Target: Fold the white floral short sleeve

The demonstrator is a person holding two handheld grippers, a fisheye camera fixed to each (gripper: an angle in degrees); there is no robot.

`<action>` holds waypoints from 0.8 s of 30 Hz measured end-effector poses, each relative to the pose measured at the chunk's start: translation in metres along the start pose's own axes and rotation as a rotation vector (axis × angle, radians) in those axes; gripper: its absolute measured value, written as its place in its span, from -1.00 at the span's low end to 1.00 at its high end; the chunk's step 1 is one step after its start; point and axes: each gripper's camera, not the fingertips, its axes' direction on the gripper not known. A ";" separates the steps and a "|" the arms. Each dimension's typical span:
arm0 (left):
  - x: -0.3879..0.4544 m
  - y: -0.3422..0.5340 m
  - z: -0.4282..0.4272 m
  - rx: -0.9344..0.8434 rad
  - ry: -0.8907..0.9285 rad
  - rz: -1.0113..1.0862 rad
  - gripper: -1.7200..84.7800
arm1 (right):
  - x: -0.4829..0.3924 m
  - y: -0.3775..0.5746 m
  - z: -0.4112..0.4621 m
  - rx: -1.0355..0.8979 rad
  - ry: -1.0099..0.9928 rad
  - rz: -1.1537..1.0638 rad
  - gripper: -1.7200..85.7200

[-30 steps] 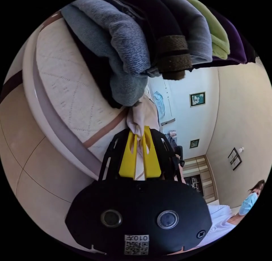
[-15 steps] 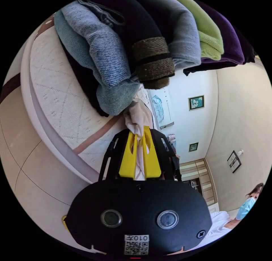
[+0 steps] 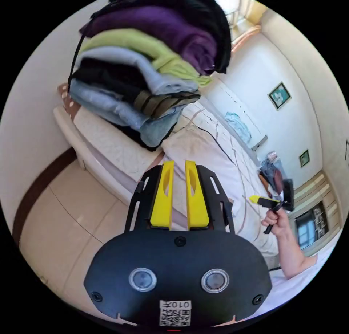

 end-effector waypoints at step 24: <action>0.334 0.130 0.056 -0.020 0.398 0.476 -0.96 | -0.052 0.326 -0.208 0.392 1.010 0.131 -0.79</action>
